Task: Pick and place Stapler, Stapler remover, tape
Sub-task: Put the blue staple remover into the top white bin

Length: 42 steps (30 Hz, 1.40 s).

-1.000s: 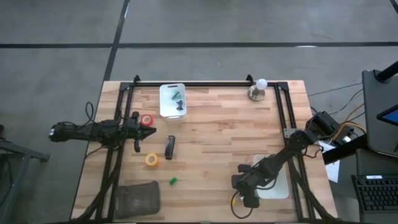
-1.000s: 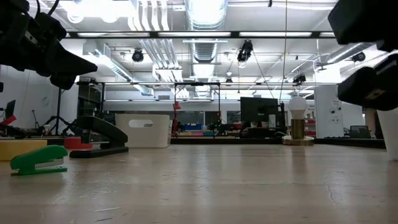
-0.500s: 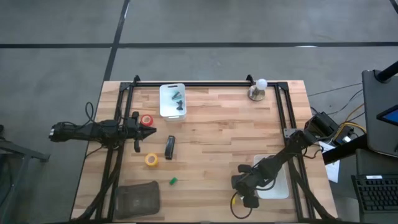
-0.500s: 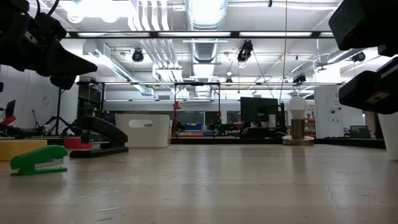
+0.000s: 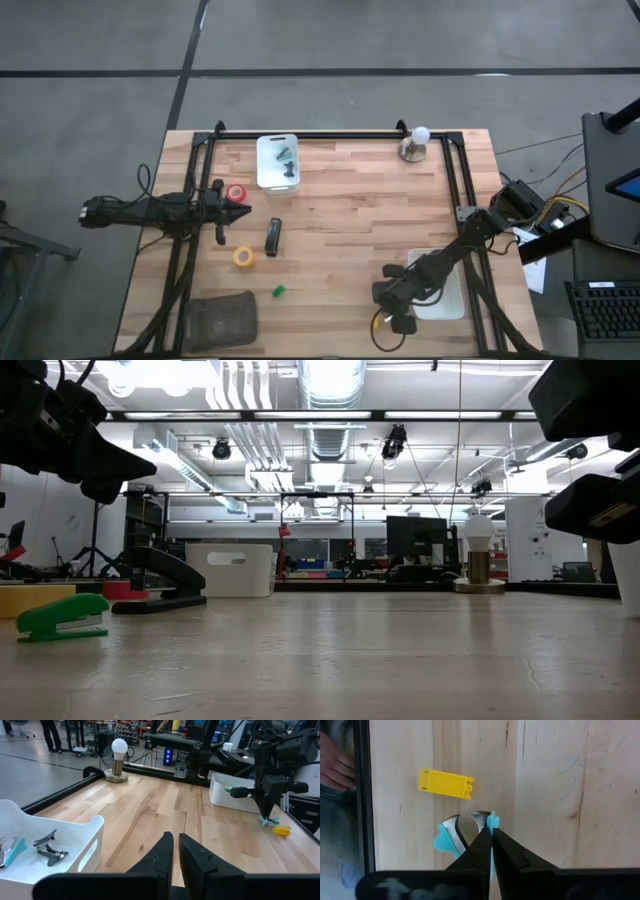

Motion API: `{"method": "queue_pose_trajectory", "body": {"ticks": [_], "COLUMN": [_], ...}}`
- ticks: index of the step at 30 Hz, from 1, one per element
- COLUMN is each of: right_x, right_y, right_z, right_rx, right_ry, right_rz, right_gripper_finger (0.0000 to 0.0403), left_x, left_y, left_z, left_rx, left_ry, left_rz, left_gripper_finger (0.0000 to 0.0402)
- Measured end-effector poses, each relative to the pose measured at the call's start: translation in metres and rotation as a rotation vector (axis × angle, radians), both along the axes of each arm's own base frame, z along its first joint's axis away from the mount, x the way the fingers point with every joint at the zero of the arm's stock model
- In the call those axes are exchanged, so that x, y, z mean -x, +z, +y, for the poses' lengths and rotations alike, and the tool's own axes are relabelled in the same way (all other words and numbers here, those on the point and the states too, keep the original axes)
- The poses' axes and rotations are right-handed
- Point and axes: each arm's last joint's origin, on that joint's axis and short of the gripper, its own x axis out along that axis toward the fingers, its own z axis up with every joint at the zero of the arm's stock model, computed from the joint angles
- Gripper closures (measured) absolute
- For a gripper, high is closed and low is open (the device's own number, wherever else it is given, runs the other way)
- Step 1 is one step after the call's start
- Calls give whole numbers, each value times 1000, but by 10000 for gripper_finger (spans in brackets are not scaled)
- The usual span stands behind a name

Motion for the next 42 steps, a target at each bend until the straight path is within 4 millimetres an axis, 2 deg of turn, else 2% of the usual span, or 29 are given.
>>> {"method": "queue_pose_trajectory", "body": {"ticks": [9, 15, 23, 29, 36, 42], "right_x": [-8, -20, -36, -54, -79, -93], "right_y": [3, 11, 18, 31, 57, 71], "right_z": [-9, -20, -50, -70, -94, -118], "right_rx": [19, 12, 52, 104, 289, 466], "right_ry": [-39, -66, -129, -92, -68, -128], "right_rz": [-21, -51, -23, -101, -268, -365], "right_gripper_finger": [394, 394, 394, 394, 394, 394], "left_x": [0, 0, 0, 0, 0, 0], "left_y": [0, 0, 0, 0, 0, 0], "left_z": [0, 0, 0, 0, 0, 0], "left_rx": [0, 0, 0, 0, 0, 0], "left_ry": [0, 0, 0, 0, 0, 0], "left_rz": [0, 0, 0, 0, 0, 0], "left_gripper_finger": [369, 369, 369, 369, 369, 369]}}
